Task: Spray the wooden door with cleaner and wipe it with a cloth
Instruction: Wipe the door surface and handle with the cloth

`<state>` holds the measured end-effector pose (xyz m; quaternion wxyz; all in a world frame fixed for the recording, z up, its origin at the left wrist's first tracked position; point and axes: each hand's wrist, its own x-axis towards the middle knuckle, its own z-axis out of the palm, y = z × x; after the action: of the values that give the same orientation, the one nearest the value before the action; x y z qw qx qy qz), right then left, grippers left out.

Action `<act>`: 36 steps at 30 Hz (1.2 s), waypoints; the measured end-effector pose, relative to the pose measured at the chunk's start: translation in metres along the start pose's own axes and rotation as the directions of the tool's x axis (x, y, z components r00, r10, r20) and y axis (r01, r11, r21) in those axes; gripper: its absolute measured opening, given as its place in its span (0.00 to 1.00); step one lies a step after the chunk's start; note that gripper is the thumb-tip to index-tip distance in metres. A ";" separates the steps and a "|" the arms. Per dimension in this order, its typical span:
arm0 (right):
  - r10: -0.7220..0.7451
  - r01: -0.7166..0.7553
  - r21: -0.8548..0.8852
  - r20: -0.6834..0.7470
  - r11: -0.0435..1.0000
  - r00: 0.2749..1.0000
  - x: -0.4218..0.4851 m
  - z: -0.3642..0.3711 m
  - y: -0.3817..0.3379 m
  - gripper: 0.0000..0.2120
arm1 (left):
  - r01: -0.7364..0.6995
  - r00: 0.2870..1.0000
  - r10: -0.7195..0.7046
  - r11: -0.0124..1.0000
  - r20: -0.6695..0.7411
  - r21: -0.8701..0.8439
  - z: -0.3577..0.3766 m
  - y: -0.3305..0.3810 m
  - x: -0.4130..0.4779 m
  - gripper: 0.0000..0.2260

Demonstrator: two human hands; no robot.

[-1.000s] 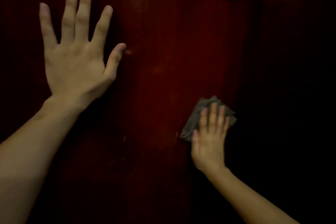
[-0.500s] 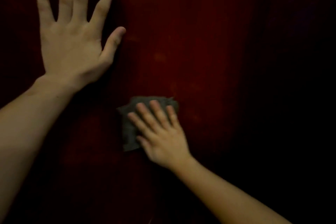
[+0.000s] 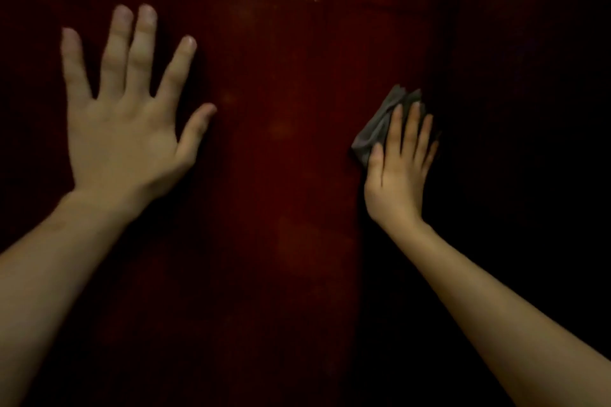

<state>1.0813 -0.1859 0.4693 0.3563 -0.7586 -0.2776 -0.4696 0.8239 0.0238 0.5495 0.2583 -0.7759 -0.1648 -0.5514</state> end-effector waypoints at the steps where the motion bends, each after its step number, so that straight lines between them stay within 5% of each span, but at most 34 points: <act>1: 0.009 -0.008 0.025 -0.022 1.000 1.000 0.027 -0.007 -0.014 0.30 | 0.007 1.000 -0.006 1.000 -0.025 0.018 0.002 -0.002 -0.002 0.32; 5: -0.051 0.054 0.038 -0.078 0.998 0.996 0.091 -0.023 -0.077 0.32 | 0.025 0.996 -0.019 0.997 -0.085 0.066 0.008 -0.003 -0.007 0.33; 10: -0.390 0.388 -0.045 -0.112 0.921 0.914 0.110 -0.026 -0.181 0.32 | 0.047 0.984 -0.054 0.998 -0.172 -0.046 0.010 -0.005 -0.005 0.35; 15: -0.787 0.774 -0.182 0.002 0.607 0.617 0.100 -0.029 -0.242 0.30 | 0.129 0.917 -0.206 0.963 -0.341 -0.236 0.005 -0.007 -0.009 0.35; 18: -0.890 0.874 -0.220 0.051 0.433 0.454 0.114 -0.032 -0.232 0.30 | 0.142 0.907 -0.239 0.948 -0.346 -0.284 0.000 -0.006 -0.009 0.34; 21: -0.834 0.817 -0.187 -0.019 0.545 0.552 0.154 -0.043 -0.218 0.31 | 0.167 0.916 -0.273 0.926 -0.294 -0.338 -0.005 -0.005 0.000 0.34; 26: -0.699 0.689 -0.133 -0.037 0.712 0.715 0.226 -0.068 -0.205 0.30 | 0.211 0.958 -0.215 0.977 -0.190 -0.041 -0.015 -0.023 0.063 0.32; 31: -0.331 0.335 0.014 -0.104 0.942 0.938 0.292 -0.085 -0.198 0.30 | 0.264 0.951 -0.252 0.964 -0.178 0.045 -0.025 -0.034 0.119 0.33; 34: -0.196 0.203 0.069 -0.100 0.977 0.975 0.300 -0.085 -0.219 0.30 | 0.263 0.949 -0.238 0.960 -0.208 0.097 -0.019 -0.032 0.119 0.33; 36: -0.403 0.405 0.004 -0.093 0.914 0.910 0.289 -0.082 -0.247 0.29 | 0.269 0.942 -0.239 0.958 -0.234 0.102 -0.016 -0.035 0.118 0.33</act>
<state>0.9688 -0.0805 0.8265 0.2726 -0.6584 -0.4175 -0.5638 0.8325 0.0390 0.6724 0.2524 -0.6637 -0.2705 -0.6501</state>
